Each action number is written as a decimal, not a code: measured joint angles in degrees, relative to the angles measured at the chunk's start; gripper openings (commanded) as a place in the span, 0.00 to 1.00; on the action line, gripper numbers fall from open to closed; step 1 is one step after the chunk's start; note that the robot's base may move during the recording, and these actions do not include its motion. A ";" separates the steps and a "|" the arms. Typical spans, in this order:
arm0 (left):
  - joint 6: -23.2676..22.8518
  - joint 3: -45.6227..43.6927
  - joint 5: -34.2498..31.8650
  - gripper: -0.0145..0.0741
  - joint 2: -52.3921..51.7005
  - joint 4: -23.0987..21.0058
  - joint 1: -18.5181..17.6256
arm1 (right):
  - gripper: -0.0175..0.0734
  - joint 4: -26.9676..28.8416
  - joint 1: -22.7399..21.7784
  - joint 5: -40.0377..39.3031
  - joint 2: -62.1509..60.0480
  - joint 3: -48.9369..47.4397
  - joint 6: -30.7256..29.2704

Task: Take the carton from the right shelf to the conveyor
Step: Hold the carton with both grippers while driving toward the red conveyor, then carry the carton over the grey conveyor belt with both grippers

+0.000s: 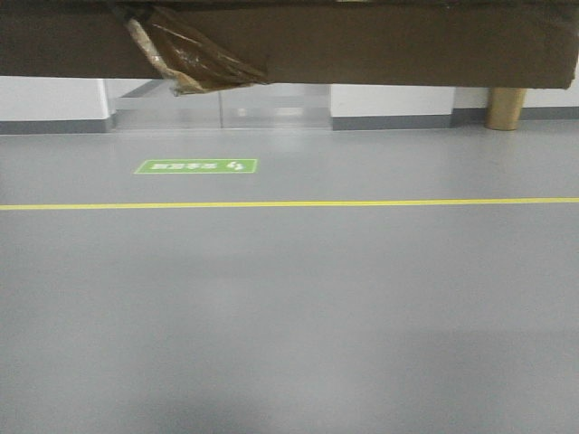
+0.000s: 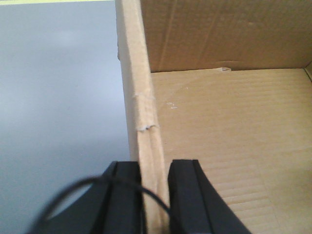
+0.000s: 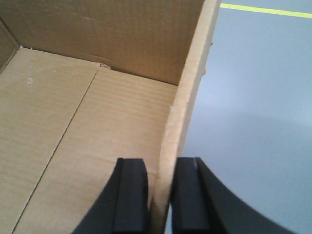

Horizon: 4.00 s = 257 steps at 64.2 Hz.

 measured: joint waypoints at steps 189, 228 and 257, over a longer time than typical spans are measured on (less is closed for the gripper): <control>-0.33 0.00 -1.35 0.14 0.00 6.39 0.00 | 0.12 1.46 0.00 -1.36 0.02 0.00 0.11; -0.33 0.00 -1.35 0.14 0.00 6.50 0.00 | 0.12 1.46 0.00 -1.36 0.02 0.00 0.01; -0.33 0.00 -1.35 0.14 0.00 6.50 0.00 | 0.12 1.57 0.00 -1.36 0.02 0.00 0.01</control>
